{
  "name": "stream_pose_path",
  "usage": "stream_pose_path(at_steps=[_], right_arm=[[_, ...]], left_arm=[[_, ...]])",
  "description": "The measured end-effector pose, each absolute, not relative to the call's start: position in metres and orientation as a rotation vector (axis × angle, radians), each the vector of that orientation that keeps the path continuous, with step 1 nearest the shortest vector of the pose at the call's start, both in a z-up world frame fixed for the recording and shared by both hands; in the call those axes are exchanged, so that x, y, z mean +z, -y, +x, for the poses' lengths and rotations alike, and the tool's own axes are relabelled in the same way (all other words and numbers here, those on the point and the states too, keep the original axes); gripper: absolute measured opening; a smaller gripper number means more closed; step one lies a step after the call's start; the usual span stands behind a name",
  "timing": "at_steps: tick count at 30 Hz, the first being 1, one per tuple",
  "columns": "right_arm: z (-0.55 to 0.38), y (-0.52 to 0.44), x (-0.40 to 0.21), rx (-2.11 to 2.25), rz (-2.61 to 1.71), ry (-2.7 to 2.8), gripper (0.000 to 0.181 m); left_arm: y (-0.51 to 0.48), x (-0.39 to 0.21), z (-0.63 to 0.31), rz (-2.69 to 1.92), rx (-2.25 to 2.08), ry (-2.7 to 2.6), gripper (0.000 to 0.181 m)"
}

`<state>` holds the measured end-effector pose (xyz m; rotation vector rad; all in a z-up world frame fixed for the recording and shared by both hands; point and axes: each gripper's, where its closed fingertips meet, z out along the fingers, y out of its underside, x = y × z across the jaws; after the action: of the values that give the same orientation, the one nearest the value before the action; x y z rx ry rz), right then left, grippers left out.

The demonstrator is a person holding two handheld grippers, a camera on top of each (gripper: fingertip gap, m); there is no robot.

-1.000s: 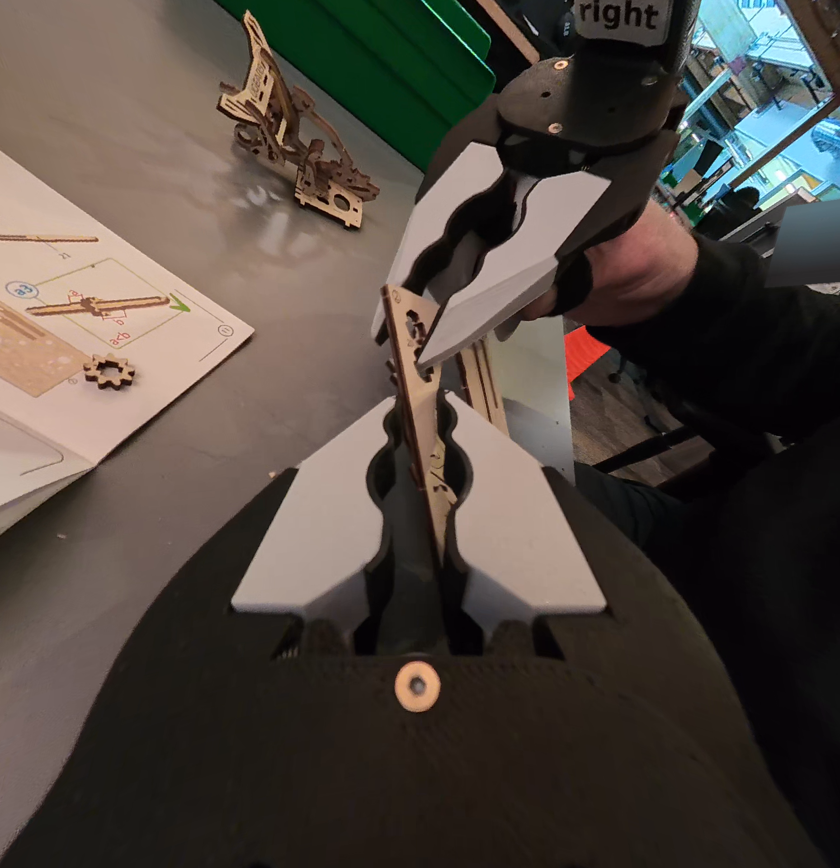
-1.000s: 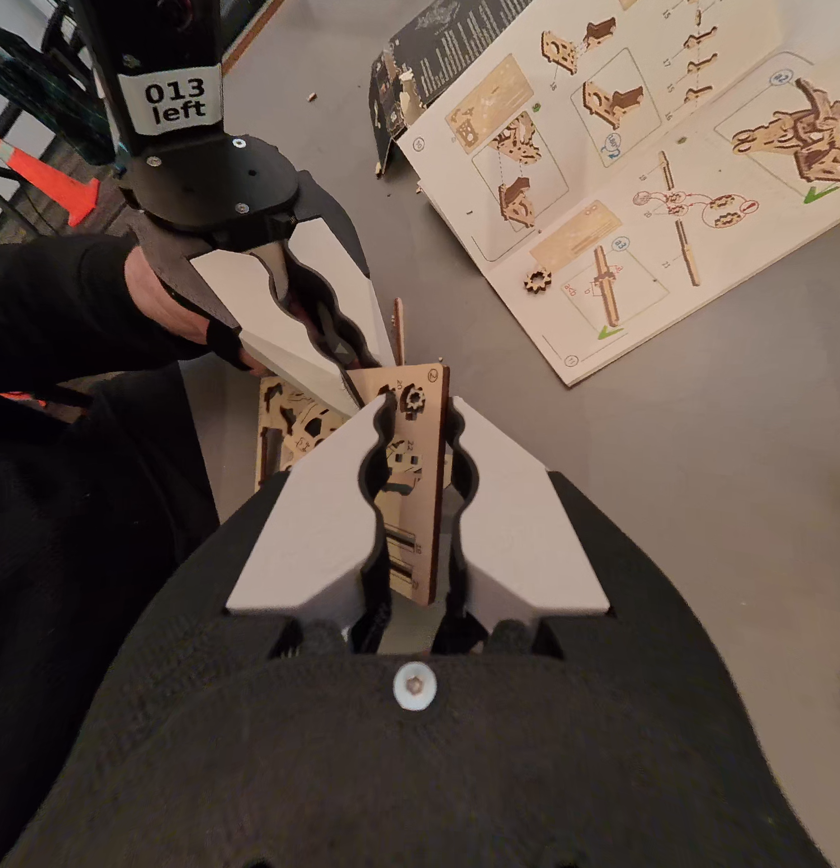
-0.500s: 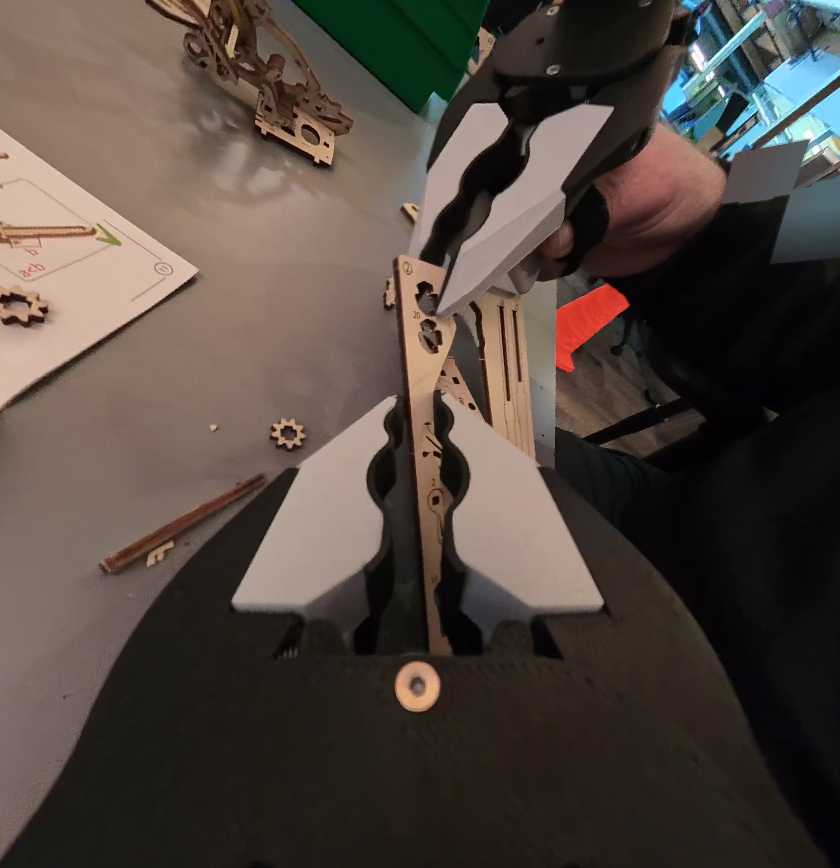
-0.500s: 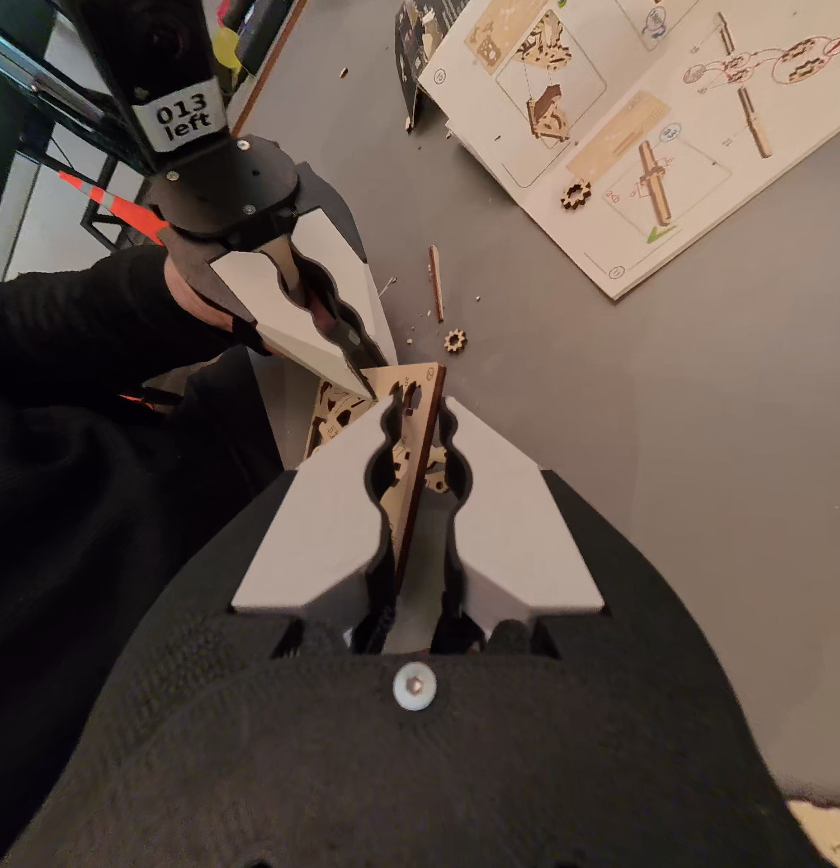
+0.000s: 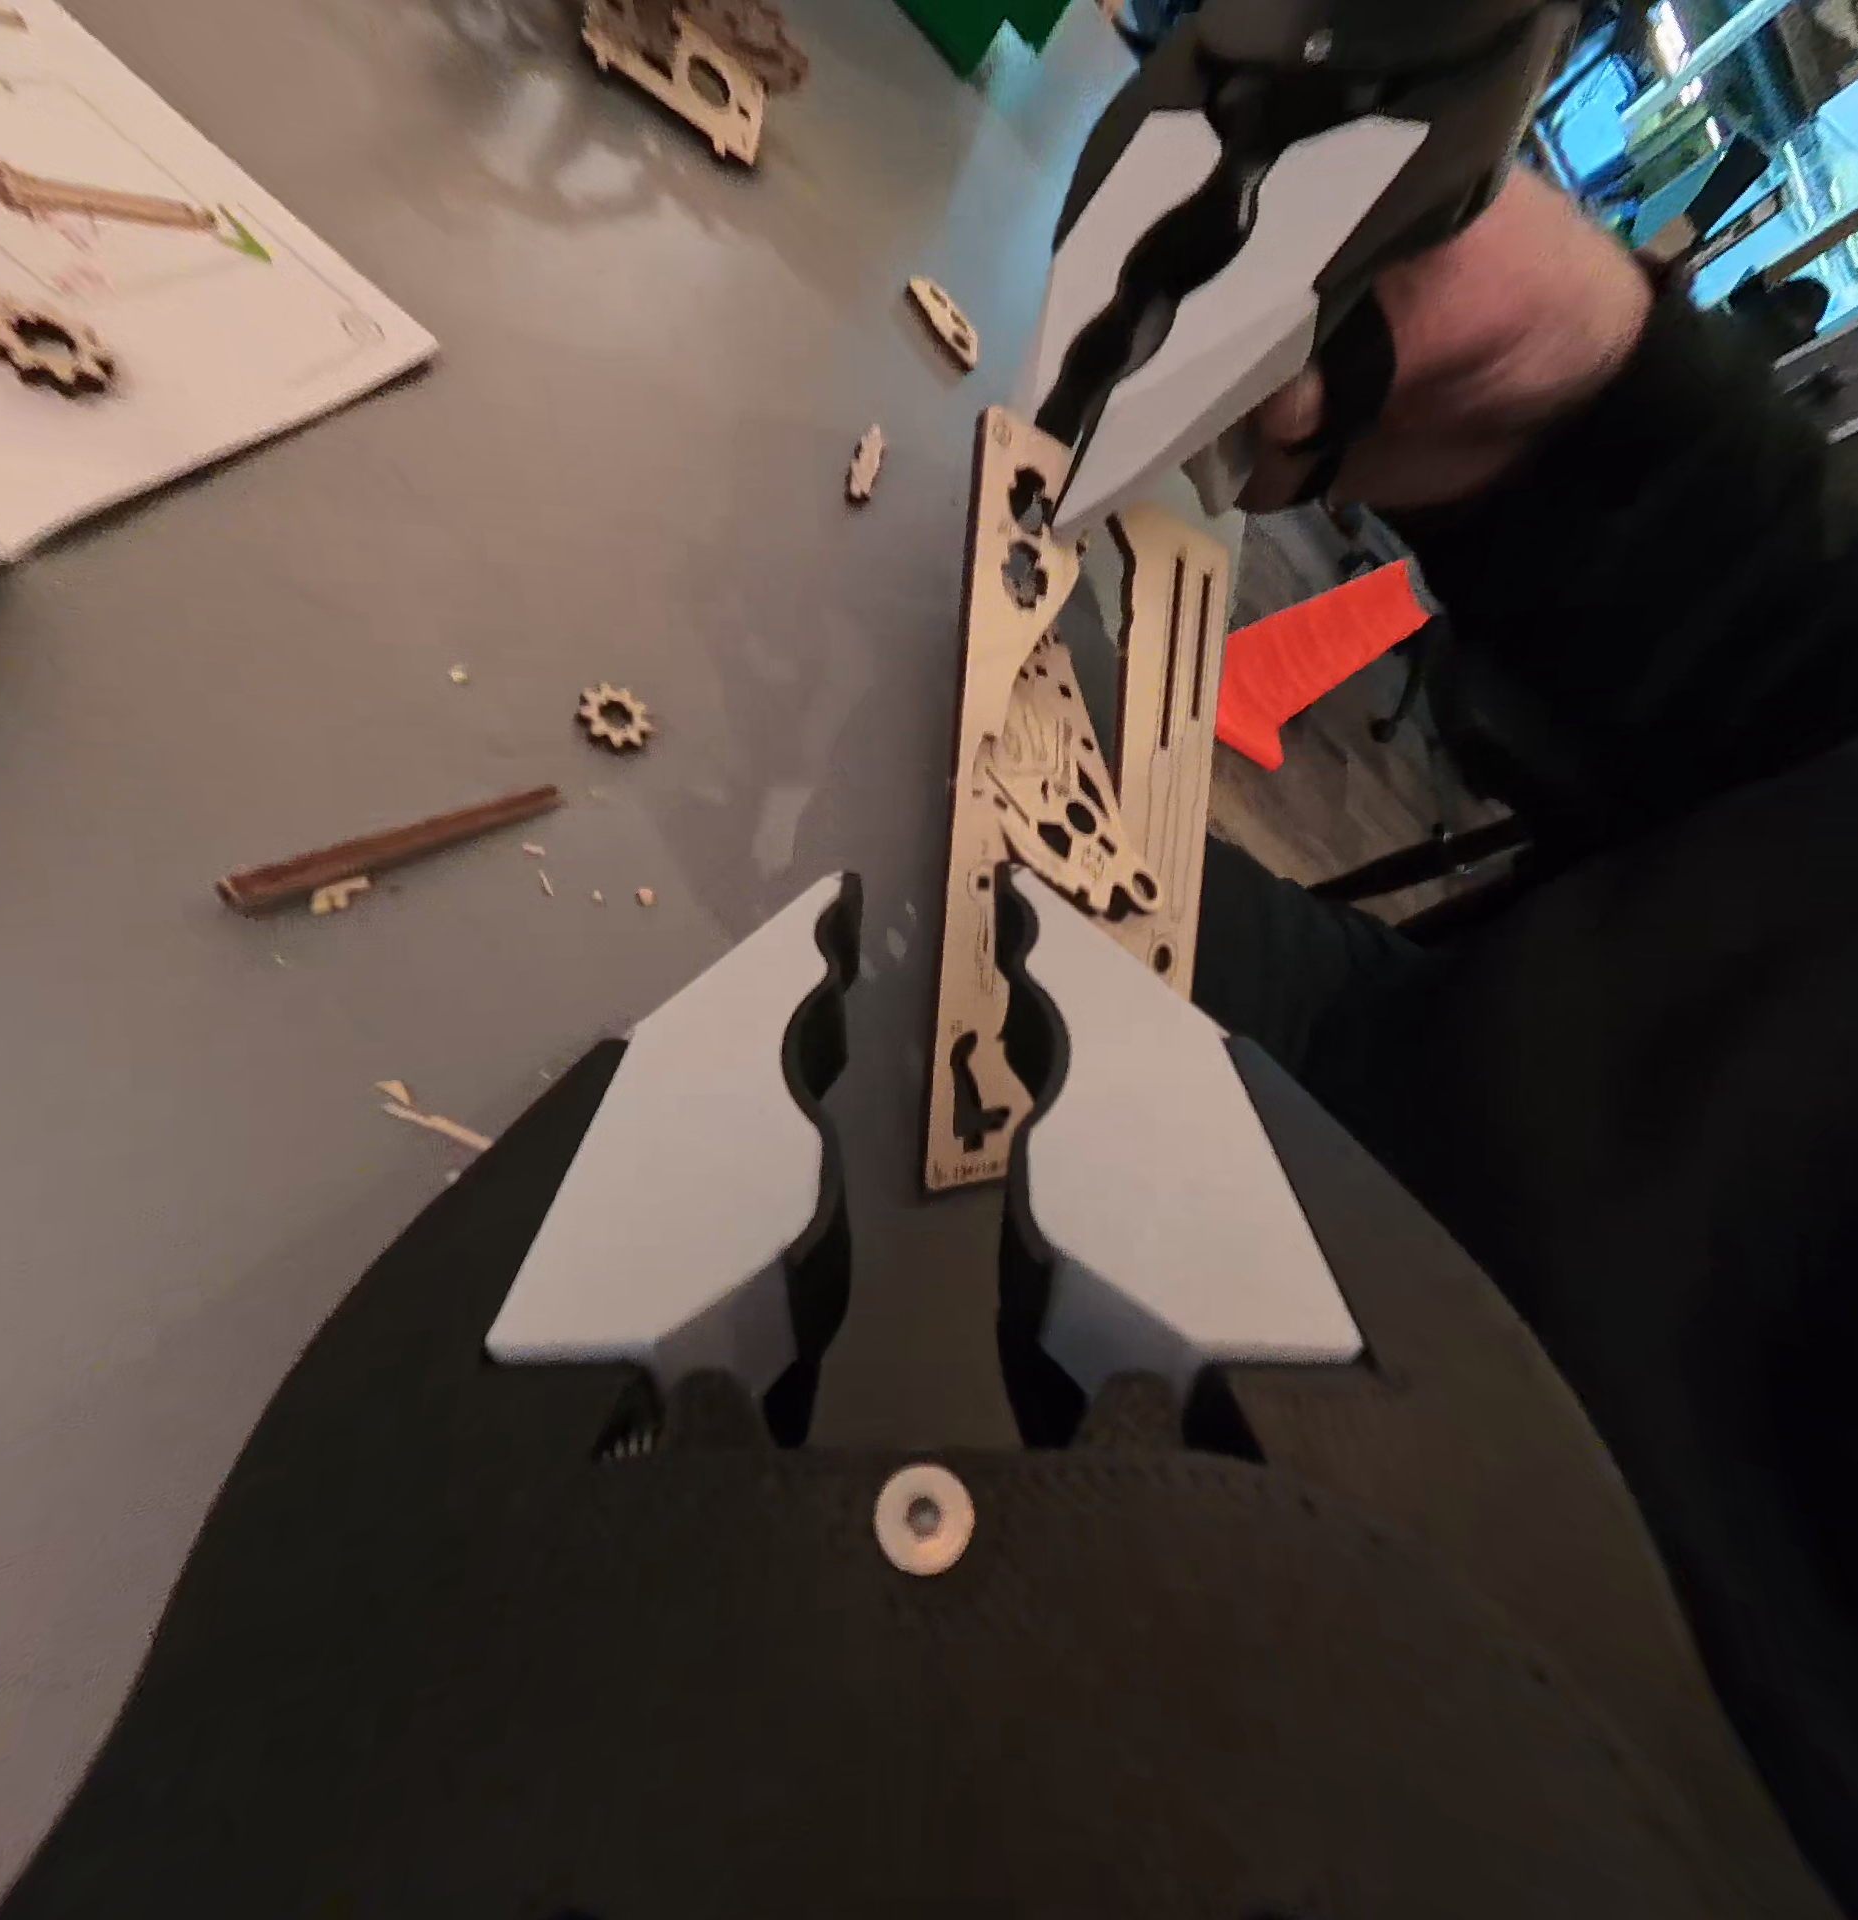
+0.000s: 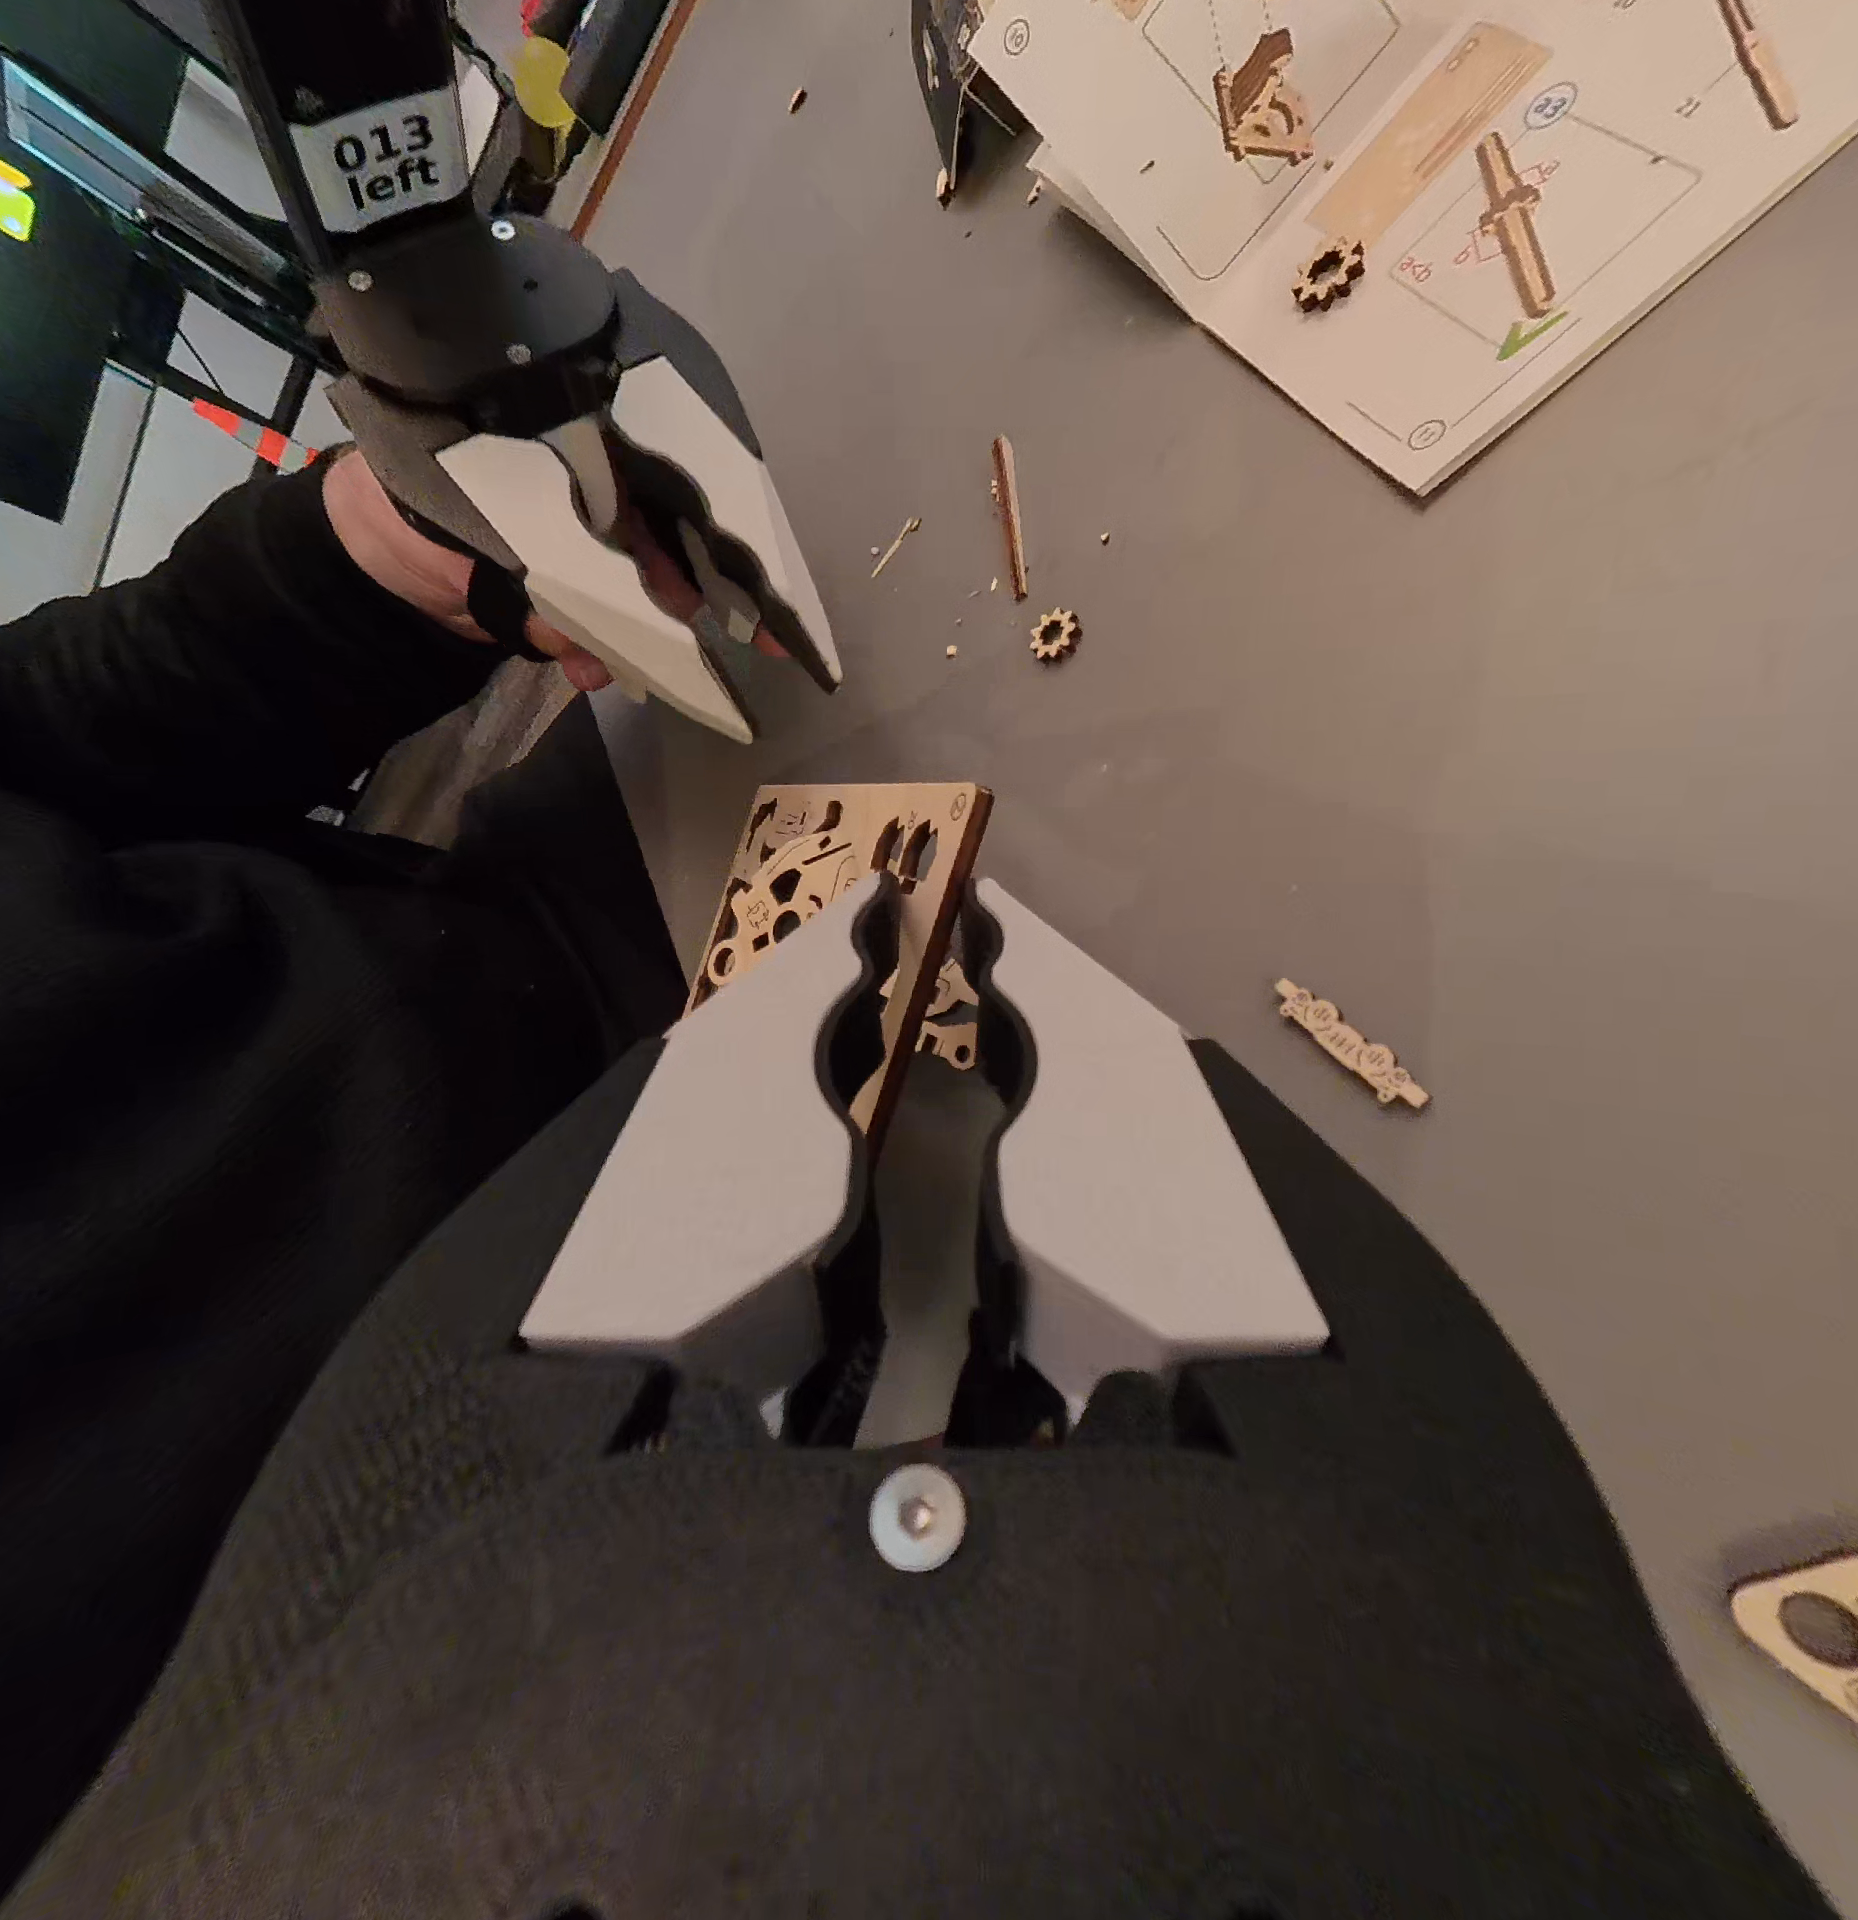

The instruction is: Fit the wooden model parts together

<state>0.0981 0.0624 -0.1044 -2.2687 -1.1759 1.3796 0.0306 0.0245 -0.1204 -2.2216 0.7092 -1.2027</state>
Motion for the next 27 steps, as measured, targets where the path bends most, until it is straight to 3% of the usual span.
stream_pose_path(at_steps=[9,15,22,27], right_arm=[[0.103,-0.051,-0.093,1.434,-2.167,1.235,0.008],[0.101,-0.054,-0.09,1.401,-2.127,1.253,0.008],[0.106,-0.077,-0.075,1.42,-2.097,1.082,0.028],[0.112,-0.082,-0.082,1.443,-2.146,1.008,0.031]], left_arm=[[-0.014,-0.124,0.075,-2.178,-1.255,-0.895,0.031],[-0.021,-0.112,0.083,-2.101,-1.338,-0.775,0.008],[-0.029,-0.107,0.058,-2.08,-1.329,-0.507,0.004],[-0.034,-0.093,0.042,-1.965,-1.371,-0.332,0.002]])
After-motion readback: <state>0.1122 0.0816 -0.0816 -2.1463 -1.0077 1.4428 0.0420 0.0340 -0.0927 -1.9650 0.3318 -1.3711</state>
